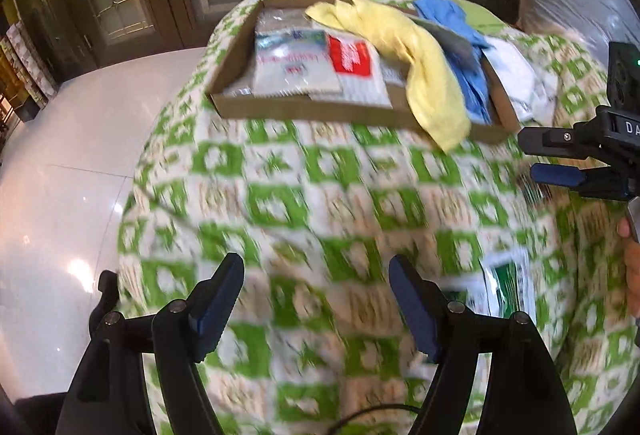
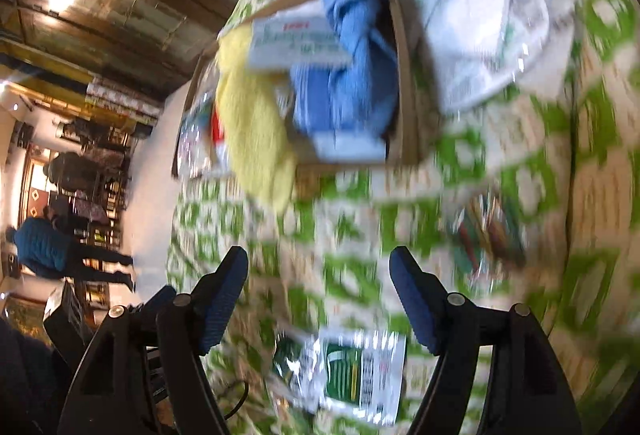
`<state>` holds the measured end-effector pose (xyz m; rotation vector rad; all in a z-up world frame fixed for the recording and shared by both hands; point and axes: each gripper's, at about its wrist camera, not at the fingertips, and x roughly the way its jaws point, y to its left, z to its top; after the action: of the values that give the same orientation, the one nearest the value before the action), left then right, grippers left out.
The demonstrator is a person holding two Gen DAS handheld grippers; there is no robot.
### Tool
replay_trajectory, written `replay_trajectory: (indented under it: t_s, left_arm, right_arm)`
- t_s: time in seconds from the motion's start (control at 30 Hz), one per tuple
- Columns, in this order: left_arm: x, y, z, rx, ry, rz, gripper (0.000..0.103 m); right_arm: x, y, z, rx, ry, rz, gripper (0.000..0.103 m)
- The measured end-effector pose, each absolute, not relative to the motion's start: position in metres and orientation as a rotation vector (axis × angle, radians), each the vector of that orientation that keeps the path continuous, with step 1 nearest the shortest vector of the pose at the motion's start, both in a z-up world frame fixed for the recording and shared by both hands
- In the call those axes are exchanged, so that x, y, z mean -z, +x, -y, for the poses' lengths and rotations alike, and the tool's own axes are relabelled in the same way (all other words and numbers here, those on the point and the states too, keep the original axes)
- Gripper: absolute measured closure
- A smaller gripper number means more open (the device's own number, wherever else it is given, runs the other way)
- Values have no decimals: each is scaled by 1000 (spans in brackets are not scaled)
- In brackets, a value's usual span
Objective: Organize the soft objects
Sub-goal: 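Grasp the clear bag of coloured sticks with the left gripper while the right grasps the green granule sachet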
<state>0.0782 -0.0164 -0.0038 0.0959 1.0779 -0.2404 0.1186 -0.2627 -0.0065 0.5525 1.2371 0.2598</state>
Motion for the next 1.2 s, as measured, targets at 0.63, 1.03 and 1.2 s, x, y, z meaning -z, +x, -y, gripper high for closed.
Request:
replay_trajectory:
  t_s: [0.63,1.03,1.2]
  left_arm:
    - [31,9,51,280,188,-1115,25]
    - [28,-29,76,413,161,-1150,25]
    - [50,-27,96,413,218,-1212,47]
  right_arm:
    - [41,38,226,-233,362,-1429,30]
    - [58,40,213,-215,313,-1464,30]
    - [66,43,212,-213,304,-1465,32]
